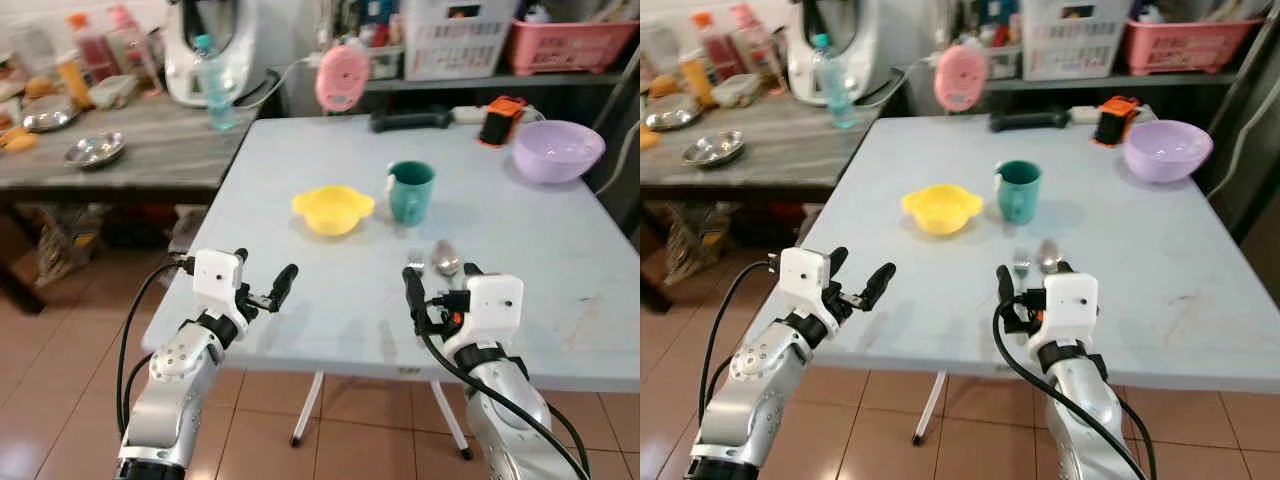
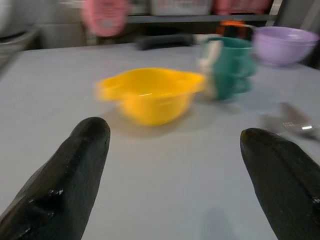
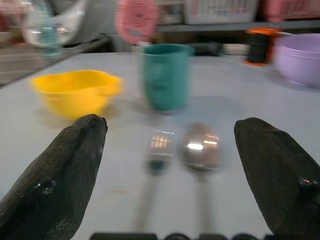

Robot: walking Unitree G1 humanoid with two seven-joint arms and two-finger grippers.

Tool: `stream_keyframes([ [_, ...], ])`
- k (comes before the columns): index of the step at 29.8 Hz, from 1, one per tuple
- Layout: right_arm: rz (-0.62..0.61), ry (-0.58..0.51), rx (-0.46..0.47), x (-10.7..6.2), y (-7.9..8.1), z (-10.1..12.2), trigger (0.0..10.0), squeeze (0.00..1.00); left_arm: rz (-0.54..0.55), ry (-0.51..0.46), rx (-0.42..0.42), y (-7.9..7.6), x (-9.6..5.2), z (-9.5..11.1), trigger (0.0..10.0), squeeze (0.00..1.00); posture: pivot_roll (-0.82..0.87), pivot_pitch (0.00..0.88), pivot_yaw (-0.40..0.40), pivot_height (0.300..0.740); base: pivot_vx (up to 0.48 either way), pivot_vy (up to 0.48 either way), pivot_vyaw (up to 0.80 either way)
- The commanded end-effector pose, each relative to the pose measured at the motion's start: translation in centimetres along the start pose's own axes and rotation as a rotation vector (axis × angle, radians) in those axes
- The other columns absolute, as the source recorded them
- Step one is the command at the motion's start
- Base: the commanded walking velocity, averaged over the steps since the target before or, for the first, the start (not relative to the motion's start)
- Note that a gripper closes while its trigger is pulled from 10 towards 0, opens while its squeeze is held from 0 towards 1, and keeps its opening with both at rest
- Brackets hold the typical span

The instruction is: Setting the table

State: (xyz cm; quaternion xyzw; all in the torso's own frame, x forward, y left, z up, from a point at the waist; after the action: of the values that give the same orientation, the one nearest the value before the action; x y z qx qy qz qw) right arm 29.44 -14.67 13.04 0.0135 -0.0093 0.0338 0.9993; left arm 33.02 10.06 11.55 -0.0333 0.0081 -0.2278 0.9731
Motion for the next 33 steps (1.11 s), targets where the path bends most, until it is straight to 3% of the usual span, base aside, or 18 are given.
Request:
stream_keyframes([
  [1, -0.009, -0.004, -0.001, 0.0, -0.2, 0.3, 10.0, 0.0, -0.023, 0.003, 0.005, -0.4, 0.1, 0.0, 10.0, 0.0, -0.08, 0.009, 0.088, 0.74, 0.326, 0.0, -0.7],
  [4, -0.009, -0.005, -0.002, 0.0, -0.2, 0.3, 10.0, 0.0, -0.024, 0.005, 0.006, -0.4, 0.1, 0.0, 10.0, 0.0, -0.08, 0.009, 0.088, 0.74, 0.328, 0.0, -0.69],
  [15, 0.018, -0.01, -0.003, 0.2, 0.3, 0.3, 10.0, 0.0, -0.021, 0.011, 0.015, -0.2, 0.0, -0.1, 10.0, 0.0, -0.07, 0.003, 0.086, 0.74, 0.319, 0.0, 0.0],
  [24, 0.239, -0.036, 0.032, -0.9, 3.7, 1.3, 10.0, 0.0, -0.004, 0.002, 0.01, 0.2, 0.1, 0.2, 10.0, 0.0, -0.07, 0.009, 0.092, 0.74, 0.102, 0.0, 0.0],
  [31, 0.226, 0.013, 0.043, -2.3, 2.9, 0.3, 10.0, 0.0, 0.014, -0.019, -0.001, 0.5, 0.7, 1.2, 10.0, 0.0, -0.08, 0.027, 0.097, 0.74, 0.0, 0.0, 0.0],
  [33, 0.226, 0.018, 0.047, -2.5, 2.9, 0.2, 10.0, 0.0, 0.044, -0.008, -0.051, 0.9, 1.0, 1.2, 10.0, 0.0, -0.08, 0.03, 0.102, 0.74, 0.0, 0.0, 0.0],
])
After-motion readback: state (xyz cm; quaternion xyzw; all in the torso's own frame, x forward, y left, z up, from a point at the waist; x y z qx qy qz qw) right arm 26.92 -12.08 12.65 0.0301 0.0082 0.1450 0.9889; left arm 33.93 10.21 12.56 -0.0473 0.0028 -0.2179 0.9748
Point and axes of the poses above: a point about 5 cm out from each wrist's last joint towards the gripper, its own x axis pointing out of the wrist towards the gripper, its own z axis along the axis of the wrist's last joint, y = z × x, the point moved 5 cm from there along x, pointing out of the wrist towards the gripper, and after that the axes turned 2 degrees about x, right-handed, at the moved point
